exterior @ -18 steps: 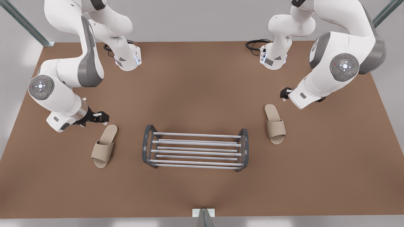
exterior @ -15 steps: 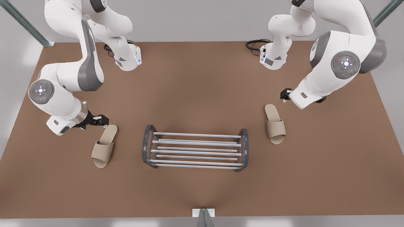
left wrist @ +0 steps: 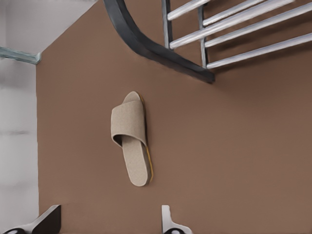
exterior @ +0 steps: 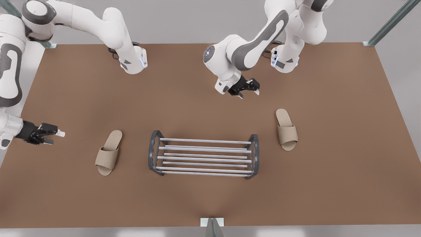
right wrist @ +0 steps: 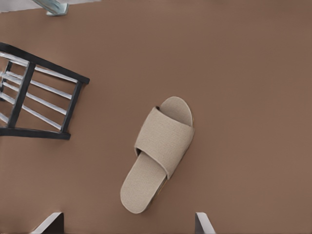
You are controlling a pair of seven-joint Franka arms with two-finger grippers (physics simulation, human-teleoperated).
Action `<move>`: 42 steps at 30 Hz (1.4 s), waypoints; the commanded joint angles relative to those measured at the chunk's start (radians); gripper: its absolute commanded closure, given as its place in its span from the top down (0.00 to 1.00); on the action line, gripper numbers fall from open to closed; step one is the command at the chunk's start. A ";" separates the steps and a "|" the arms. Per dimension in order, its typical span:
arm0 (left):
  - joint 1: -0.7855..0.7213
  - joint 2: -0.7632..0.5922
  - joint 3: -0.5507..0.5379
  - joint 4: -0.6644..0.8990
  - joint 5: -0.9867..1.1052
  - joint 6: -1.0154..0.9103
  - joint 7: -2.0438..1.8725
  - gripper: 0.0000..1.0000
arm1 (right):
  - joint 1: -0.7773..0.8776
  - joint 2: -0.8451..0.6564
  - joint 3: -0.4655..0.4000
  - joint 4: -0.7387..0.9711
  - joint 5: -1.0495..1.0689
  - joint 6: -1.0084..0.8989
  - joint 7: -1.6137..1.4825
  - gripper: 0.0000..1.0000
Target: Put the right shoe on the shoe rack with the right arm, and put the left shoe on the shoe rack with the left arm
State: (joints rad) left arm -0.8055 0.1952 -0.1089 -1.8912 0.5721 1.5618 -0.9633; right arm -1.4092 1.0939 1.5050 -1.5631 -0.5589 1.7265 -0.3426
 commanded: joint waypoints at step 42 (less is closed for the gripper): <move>0.057 0.150 0.362 -0.657 1.486 0.788 -2.175 1.00 | -0.099 0.107 -0.210 -0.900 -2.228 0.627 -1.579 1.00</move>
State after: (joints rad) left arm -0.7491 0.3431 0.2533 -2.5527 2.0348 2.3703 -2.8784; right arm -1.5058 1.2031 1.2949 -2.4611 -2.7441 2.4202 -1.3630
